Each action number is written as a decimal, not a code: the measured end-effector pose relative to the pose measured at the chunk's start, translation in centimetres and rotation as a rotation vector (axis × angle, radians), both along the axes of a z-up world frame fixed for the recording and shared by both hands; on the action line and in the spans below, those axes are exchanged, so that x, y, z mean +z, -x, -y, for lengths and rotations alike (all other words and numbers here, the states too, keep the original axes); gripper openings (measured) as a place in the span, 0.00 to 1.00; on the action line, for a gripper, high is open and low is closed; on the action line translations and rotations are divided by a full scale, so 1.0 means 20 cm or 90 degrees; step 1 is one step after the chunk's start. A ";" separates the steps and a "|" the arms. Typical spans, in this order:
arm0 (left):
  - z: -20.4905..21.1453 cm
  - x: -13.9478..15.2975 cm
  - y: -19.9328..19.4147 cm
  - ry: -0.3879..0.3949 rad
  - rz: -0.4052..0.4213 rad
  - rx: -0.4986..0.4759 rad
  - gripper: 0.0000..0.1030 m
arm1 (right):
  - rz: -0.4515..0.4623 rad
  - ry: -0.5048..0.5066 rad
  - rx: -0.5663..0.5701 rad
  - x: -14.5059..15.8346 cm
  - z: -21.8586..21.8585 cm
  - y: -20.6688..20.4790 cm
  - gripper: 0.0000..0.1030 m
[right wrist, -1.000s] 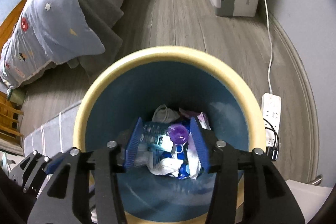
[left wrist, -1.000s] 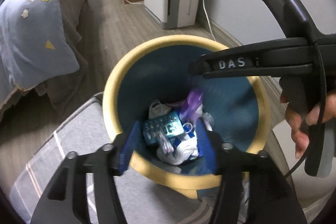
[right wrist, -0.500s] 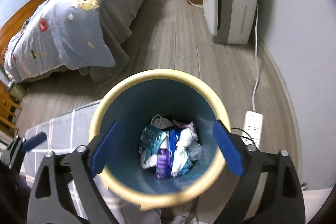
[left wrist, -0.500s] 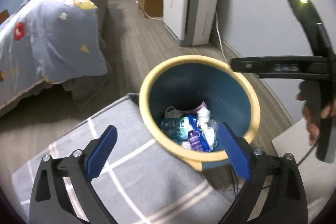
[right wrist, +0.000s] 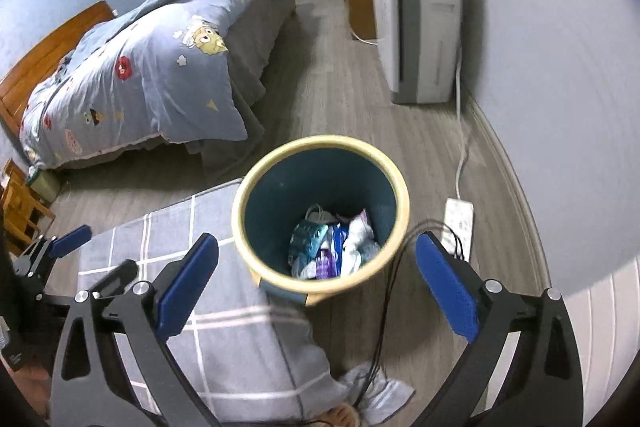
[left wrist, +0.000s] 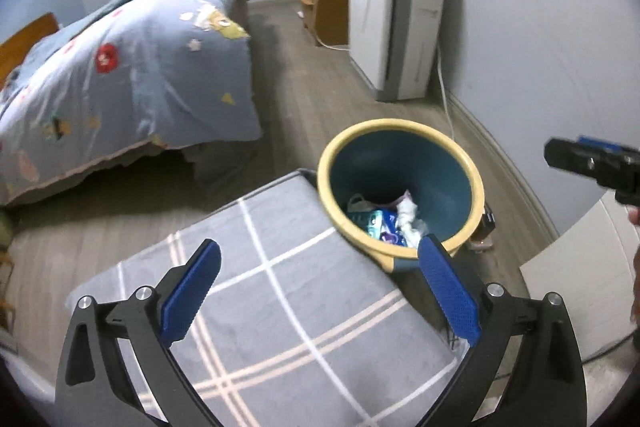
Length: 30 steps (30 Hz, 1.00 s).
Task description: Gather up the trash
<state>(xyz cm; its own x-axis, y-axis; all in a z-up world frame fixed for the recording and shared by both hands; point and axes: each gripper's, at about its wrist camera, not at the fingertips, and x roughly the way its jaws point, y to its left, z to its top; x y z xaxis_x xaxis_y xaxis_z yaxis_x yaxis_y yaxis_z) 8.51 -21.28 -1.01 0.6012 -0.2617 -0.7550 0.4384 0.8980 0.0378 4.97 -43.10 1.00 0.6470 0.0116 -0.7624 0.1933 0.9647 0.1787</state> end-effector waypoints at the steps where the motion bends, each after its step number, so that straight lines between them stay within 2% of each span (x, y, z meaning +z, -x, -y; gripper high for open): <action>1: -0.01 0.00 0.02 -0.001 0.003 0.010 0.95 | -0.002 0.000 -0.005 -0.01 -0.01 0.02 0.94; 7: -0.09 -0.04 0.02 0.018 -0.003 0.044 0.95 | -0.004 0.019 -0.007 -0.09 -0.10 0.04 0.94; 9: -0.11 -0.06 0.00 0.024 -0.010 0.041 0.95 | -0.028 0.010 -0.001 -0.16 -0.11 -0.01 0.94; 11: -0.11 -0.08 -0.01 0.006 -0.002 0.043 0.95 | -0.045 -0.004 -0.005 -0.20 -0.10 -0.02 0.94; 13: -0.12 -0.09 -0.03 -0.008 0.006 0.047 0.95 | -0.052 -0.006 -0.017 -0.22 -0.09 -0.03 0.94; 16: -0.13 -0.10 -0.05 -0.001 -0.005 0.052 0.95 | -0.054 0.001 -0.030 -0.23 -0.09 -0.03 0.94; 25: -0.13 -0.10 -0.05 0.006 -0.008 0.047 0.95 | -0.060 0.048 -0.006 -0.24 -0.14 -0.05 0.94; 30: -0.12 -0.11 -0.05 0.002 -0.009 0.046 0.95 | -0.062 0.051 -0.002 -0.24 -0.14 -0.05 0.94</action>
